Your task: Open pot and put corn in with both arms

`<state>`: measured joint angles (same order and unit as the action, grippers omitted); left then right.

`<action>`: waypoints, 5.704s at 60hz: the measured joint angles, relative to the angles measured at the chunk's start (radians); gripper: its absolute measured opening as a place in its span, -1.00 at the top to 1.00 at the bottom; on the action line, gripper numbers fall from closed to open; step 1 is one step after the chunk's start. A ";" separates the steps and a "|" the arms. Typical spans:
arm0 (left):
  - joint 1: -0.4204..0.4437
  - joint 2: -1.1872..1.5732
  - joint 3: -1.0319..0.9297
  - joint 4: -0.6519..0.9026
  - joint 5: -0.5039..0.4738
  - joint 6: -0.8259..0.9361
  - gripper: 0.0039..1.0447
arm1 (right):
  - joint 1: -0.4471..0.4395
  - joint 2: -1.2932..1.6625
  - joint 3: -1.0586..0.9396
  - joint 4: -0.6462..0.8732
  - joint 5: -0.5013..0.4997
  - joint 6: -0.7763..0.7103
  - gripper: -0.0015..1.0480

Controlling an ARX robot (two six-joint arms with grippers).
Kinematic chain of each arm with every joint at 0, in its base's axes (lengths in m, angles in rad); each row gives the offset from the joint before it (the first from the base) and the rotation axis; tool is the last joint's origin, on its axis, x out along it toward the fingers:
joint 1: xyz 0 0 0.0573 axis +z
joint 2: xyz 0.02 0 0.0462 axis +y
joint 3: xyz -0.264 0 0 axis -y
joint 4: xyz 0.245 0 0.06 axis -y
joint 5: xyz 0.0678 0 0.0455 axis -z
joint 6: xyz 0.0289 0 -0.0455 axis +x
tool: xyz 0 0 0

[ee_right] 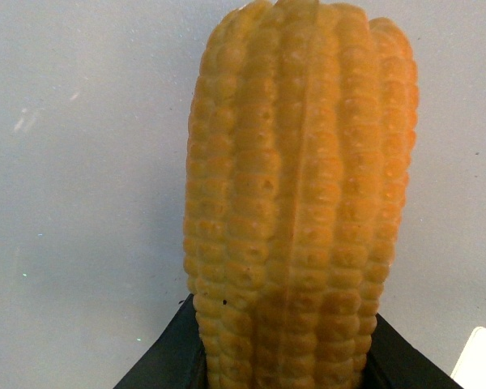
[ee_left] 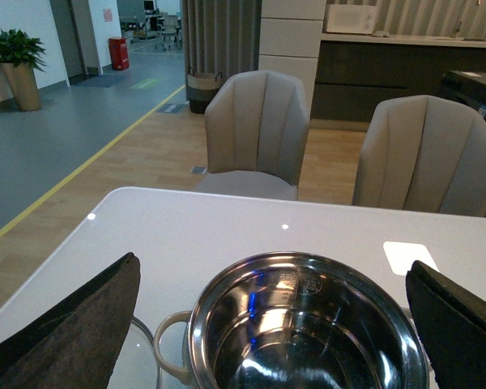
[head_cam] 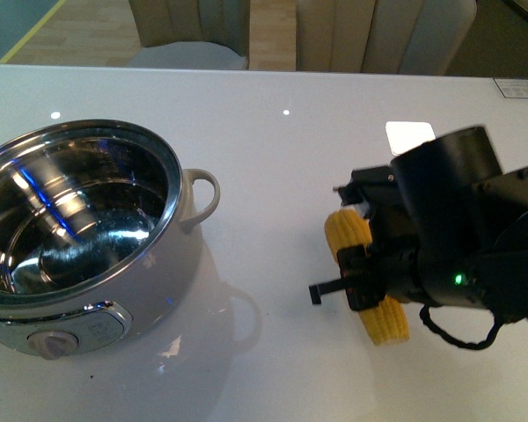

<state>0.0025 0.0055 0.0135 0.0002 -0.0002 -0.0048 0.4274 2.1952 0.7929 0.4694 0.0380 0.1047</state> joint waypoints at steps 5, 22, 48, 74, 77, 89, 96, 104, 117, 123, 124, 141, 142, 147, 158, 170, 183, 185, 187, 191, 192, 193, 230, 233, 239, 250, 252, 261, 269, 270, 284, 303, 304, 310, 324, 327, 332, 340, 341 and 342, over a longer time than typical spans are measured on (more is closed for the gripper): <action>0.000 0.000 0.000 0.000 0.000 0.000 -0.87 | -0.009 -0.086 -0.001 -0.016 -0.027 0.037 0.55; 0.000 0.000 0.000 0.000 0.000 0.000 -0.87 | 0.006 -0.257 0.068 -0.112 -0.104 0.175 0.56; 0.000 0.000 0.000 0.000 0.000 0.000 -0.87 | 0.101 -0.163 0.402 -0.268 -0.140 0.400 0.56; 0.000 0.000 0.000 0.000 0.000 0.000 -0.87 | 0.195 -0.014 0.623 -0.360 -0.176 0.468 0.56; 0.000 0.000 0.000 0.000 0.000 0.000 -0.87 | 0.204 0.008 0.657 -0.372 -0.183 0.489 0.56; 0.000 0.000 0.000 0.000 0.000 0.000 -0.87 | 0.225 0.076 0.770 -0.396 -0.204 0.581 0.56; 0.000 0.000 0.000 0.000 0.000 0.000 -0.87 | 0.247 0.114 0.825 -0.406 -0.240 0.632 0.56; 0.000 0.000 0.000 0.000 0.000 0.000 -0.87 | 0.267 0.130 0.840 -0.390 -0.296 0.696 0.56; 0.000 0.000 0.000 0.000 0.000 0.000 -0.87 | 0.284 0.149 0.855 -0.407 -0.323 0.739 0.56; 0.000 0.000 0.000 0.000 0.000 0.000 -0.87 | 0.288 0.166 0.868 -0.433 -0.323 0.738 0.56; 0.000 0.000 0.000 0.000 0.000 0.000 -0.87 | 0.288 0.171 0.872 -0.440 -0.322 0.737 0.56; 0.000 0.000 0.000 0.000 0.000 0.000 -0.87 | 0.306 0.208 0.902 -0.506 -0.323 0.691 0.56; 0.000 0.000 0.000 0.000 0.000 0.000 -0.87 | 0.306 0.208 0.902 -0.509 -0.323 0.688 0.56; 0.000 0.000 0.000 0.000 0.000 0.000 -0.87 | 0.311 0.213 0.903 -0.531 -0.323 0.665 0.56; 0.000 0.000 0.000 0.000 0.000 0.000 -0.87 | 0.314 0.217 0.903 -0.545 -0.322 0.634 0.56; 0.000 0.000 0.000 0.000 0.000 0.000 -0.87 | 0.316 0.219 0.903 -0.553 -0.321 0.612 0.46; 0.000 0.000 0.000 0.000 0.000 0.000 -0.87 | 0.317 0.219 0.903 -0.562 -0.324 0.604 0.10; 0.000 0.000 0.000 0.000 0.000 0.000 -0.87 | 0.317 0.219 0.903 -0.562 -0.324 0.604 0.03; 0.000 0.000 0.000 0.000 0.000 0.000 -0.87 | 0.317 0.219 0.903 -0.562 -0.324 0.604 0.01; 0.000 0.000 0.000 0.000 0.000 0.000 -0.87 | 0.317 0.219 0.902 -0.562 -0.327 0.604 -0.13; 0.000 0.000 0.000 0.000 0.000 0.000 -0.87 | 0.317 0.219 0.900 -0.559 -0.327 0.604 -0.17; 0.000 0.000 0.000 0.000 0.000 0.000 -0.87 | 0.317 0.219 0.900 -0.557 -0.327 0.605 -0.19; 0.000 0.000 0.000 0.000 0.000 0.000 -0.87 | 0.187 -0.083 0.517 -0.229 -0.309 0.729 -0.43; 0.000 0.000 0.000 0.000 0.000 0.000 -0.87 | 0.135 -0.169 0.446 -0.208 -0.285 0.721 -0.43; 0.000 0.000 0.000 0.000 0.000 0.000 -0.87 | 0.045 -0.313 0.324 -0.214 -0.224 0.662 -0.40; 0.000 0.000 0.000 0.000 0.000 0.000 -0.87 | -0.090 -0.508 0.135 -0.224 -0.094 0.496 -0.39; 0.000 0.000 0.000 0.000 0.000 0.000 -0.87 | -0.111 -0.545 0.100 -0.222 -0.083 0.463 -0.43; 0.000 0.000 0.000 0.000 0.000 0.000 -0.87 | -0.164 -0.734 -0.061 -0.206 -0.052 0.326 -0.80; 0.000 0.000 0.000 0.000 0.000 0.000 -0.87 | -0.185 -0.882 -0.177 -0.206 -0.036 0.251 -0.83; 0.000 0.000 0.000 0.000 0.000 0.000 -0.87 | -0.185 -0.890 -0.182 -0.202 -0.035 0.241 -0.83; 0.000 0.000 0.000 0.000 0.000 0.000 -0.87 | -0.246 -0.998 -0.507 0.442 0.136 -0.069 0.14; 0.000 0.000 0.000 0.000 0.000 0.000 -0.87 | -0.322 -1.212 -0.660 0.370 0.064 -0.099 0.96; 0.000 0.000 0.000 0.000 0.000 0.000 -0.87 | -0.324 -1.218 -0.663 0.367 0.062 -0.099 0.96; 0.000 0.000 0.000 0.000 0.000 0.000 -0.87 | -0.358 -1.306 -0.702 0.314 0.027 -0.099 0.96; 0.000 0.000 0.000 0.000 0.000 0.000 -0.87 | -0.423 -1.418 -0.774 0.271 -0.038 -0.099 0.96; 0.000 0.000 0.000 0.000 0.000 0.000 -0.87 | -0.424 -1.472 -0.774 0.227 -0.036 -0.099 0.96; 0.000 0.000 0.000 0.000 0.000 0.000 -0.87 | -0.424 -1.531 -0.775 0.175 -0.036 -0.099 0.96; 0.000 0.000 0.000 0.000 0.000 0.000 -0.87 | -0.424 -1.632 -0.775 0.082 -0.036 -0.099 0.96; 0.000 0.000 0.000 0.000 0.000 0.000 -0.87 | -0.424 -1.639 -0.775 0.076 -0.036 -0.099 0.96; 0.000 0.000 0.000 0.000 0.000 0.000 -0.87 | -0.424 -1.651 -0.775 0.065 -0.036 -0.099 0.96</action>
<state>0.0025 0.0055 0.0135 0.0002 -0.0006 -0.0048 0.0032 0.5438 0.0177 0.5343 0.0017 0.0059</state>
